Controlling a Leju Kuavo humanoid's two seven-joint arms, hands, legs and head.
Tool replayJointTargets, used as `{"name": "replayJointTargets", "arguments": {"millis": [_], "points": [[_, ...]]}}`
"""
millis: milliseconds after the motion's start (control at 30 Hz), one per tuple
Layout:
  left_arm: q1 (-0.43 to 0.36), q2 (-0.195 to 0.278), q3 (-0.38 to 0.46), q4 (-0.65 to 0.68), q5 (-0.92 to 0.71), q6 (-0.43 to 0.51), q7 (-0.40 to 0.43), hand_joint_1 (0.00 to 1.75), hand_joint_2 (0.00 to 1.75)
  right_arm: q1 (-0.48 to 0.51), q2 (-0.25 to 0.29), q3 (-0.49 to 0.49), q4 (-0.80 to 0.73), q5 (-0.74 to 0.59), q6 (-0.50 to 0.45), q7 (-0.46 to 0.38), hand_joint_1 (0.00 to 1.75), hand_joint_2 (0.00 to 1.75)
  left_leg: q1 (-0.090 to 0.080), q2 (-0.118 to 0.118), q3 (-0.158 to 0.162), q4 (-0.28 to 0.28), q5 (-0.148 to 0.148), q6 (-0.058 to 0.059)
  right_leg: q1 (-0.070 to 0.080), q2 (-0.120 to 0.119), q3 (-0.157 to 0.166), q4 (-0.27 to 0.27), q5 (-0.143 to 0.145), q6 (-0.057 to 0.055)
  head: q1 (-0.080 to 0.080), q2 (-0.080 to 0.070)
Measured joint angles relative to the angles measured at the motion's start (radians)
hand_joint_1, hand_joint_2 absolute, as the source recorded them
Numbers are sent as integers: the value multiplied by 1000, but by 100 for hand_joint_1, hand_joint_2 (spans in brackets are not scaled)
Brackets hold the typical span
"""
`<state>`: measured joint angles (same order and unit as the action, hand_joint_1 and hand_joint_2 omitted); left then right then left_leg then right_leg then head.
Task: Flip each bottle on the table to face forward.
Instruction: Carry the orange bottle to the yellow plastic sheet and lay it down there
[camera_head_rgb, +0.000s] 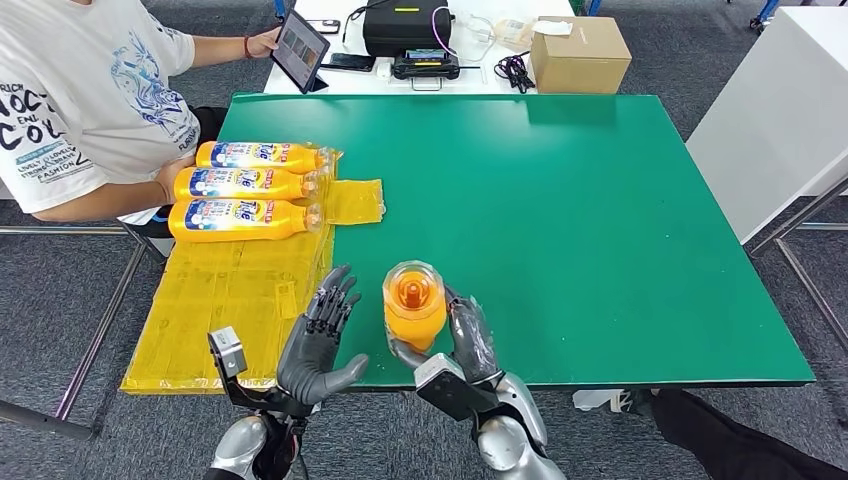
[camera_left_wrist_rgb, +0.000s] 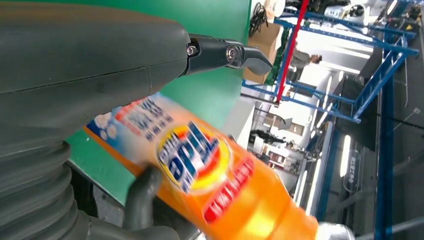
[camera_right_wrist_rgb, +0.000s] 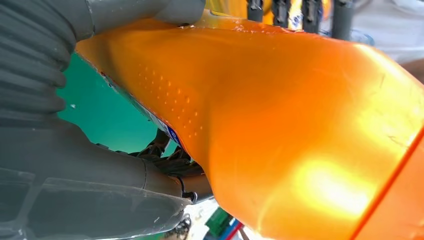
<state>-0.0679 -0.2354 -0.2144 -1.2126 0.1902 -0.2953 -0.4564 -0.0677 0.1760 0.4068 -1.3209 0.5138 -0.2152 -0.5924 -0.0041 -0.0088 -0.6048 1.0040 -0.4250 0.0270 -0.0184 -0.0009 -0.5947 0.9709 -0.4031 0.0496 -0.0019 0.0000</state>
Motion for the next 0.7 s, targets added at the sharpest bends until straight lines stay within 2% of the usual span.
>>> {"name": "replayJointTargets", "arguments": {"millis": [200,467,700], "points": [[0,0,-7,0,-9,-7,-1,0,175,-25,11,1,55,15,5,9,175,175,0,0,0,0,0,0,0,0,0,0,0,0,0,0],[-1,0,-38,-10,-179,55,-38,0,175,-70,29,10,113,18,20,32,175,175,0,0,0,0,0,0,0,0,0,0,0,0,0,0],[-4,1,-45,-13,-208,67,-42,0,175,-95,40,21,144,17,22,39,175,175,0,0,0,0,0,0,0,0,0,0,0,0,0,0]]}}
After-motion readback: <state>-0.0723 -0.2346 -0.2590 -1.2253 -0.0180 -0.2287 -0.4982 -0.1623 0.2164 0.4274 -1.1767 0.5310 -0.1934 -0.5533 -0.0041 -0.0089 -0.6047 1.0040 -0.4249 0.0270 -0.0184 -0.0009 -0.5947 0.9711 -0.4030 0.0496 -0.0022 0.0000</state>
